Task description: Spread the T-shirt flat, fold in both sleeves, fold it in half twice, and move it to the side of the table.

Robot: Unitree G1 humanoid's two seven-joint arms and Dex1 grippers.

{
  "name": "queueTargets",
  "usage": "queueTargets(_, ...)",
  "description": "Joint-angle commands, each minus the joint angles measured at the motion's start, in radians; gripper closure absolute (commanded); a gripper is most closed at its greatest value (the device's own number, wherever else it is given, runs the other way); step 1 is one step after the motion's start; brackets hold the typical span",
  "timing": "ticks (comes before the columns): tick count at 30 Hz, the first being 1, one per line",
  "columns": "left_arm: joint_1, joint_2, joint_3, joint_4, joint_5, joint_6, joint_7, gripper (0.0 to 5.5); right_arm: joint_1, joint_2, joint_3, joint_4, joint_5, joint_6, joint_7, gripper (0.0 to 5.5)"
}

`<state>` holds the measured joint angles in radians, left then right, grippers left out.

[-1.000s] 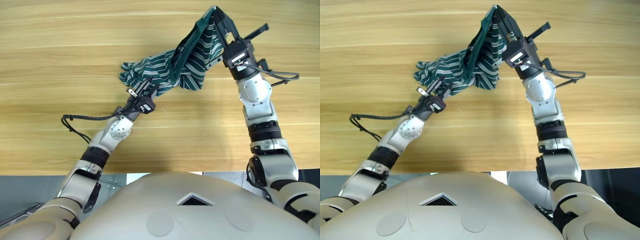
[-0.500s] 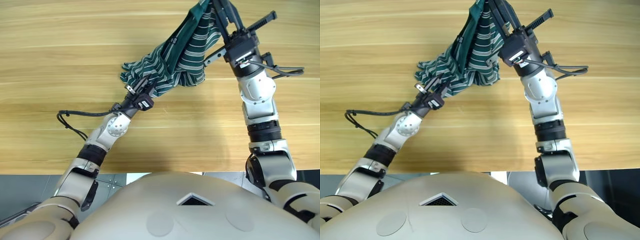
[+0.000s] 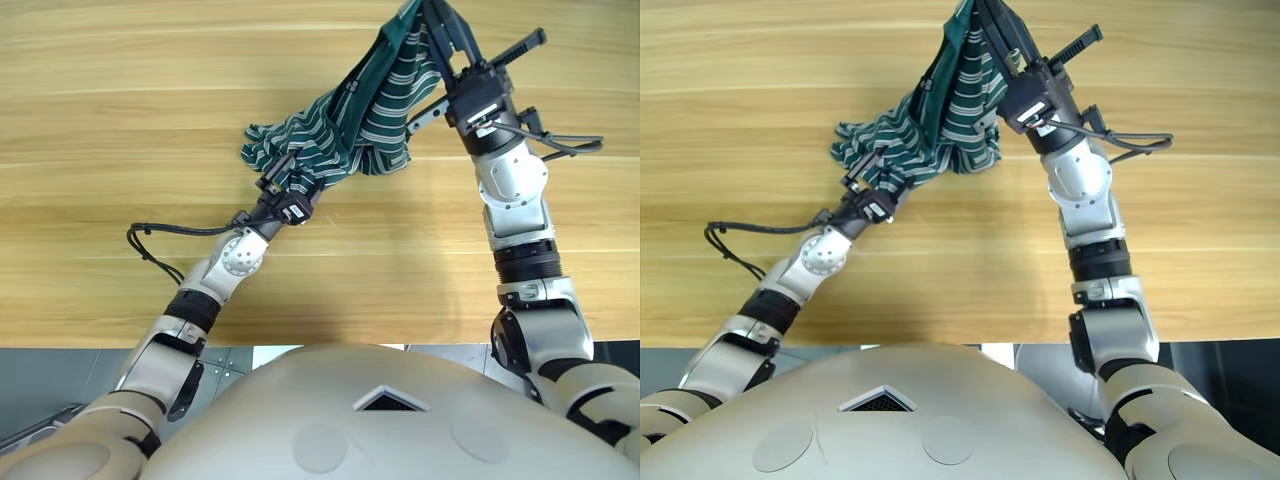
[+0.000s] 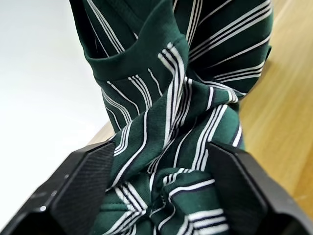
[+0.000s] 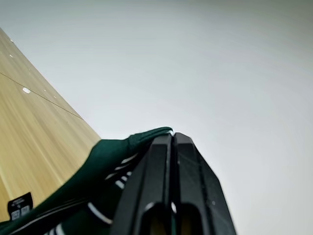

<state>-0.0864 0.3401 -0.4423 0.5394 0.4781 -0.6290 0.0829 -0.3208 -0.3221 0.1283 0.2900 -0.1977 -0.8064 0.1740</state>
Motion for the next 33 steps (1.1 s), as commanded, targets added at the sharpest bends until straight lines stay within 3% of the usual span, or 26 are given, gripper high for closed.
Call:
queueTargets(1,0.028,-0.014,-0.045,0.14,0.096,0.12,0.016,2.08,-0.027,0.012,0.006,0.009,-0.007,-0.004,0.002,5.5)
queueTargets(15,-0.028,-0.034,-0.027,0.194,0.104,0.155,0.085,2.08,-0.018,0.028,0.0,0.022,-0.005,-0.023,-0.003,5.5)
queueTargets(33,-0.036,-0.058,-0.029,0.248,0.005,0.057,0.024,4.02,-0.04,0.035,0.005,0.096,-0.03,-0.045,-0.021,5.5)
